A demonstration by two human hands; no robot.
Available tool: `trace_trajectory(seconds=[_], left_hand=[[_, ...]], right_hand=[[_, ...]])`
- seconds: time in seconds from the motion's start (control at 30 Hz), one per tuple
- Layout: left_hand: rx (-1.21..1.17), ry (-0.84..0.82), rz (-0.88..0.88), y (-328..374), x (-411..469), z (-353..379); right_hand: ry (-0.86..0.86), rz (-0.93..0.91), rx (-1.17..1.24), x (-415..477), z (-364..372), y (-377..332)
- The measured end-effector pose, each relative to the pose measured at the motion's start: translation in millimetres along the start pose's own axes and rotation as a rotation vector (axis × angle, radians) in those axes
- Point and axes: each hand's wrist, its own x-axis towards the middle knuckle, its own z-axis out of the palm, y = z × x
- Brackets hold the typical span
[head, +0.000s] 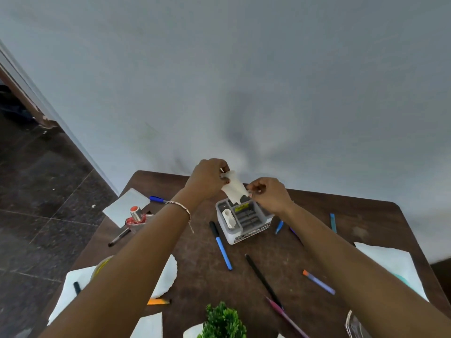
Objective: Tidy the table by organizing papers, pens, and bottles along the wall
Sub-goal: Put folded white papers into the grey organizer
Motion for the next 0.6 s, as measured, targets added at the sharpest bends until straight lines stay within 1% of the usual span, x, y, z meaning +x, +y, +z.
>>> trace_trajectory(seconds=[0.07, 0.27, 0.6], left_hand=[[0.081, -0.013, 0.027, 0, 9, 8], [0.203, -0.045, 0.094, 2, 22, 28], [0.331, -0.102, 0.17, 6, 24, 53]], right_hand=[[0.007, 0.004, -0.018, 8, 3, 6], [0.007, 0.0, -0.087, 19, 10, 20], [0.011, 0.015, -0.117, 21, 15, 31]])
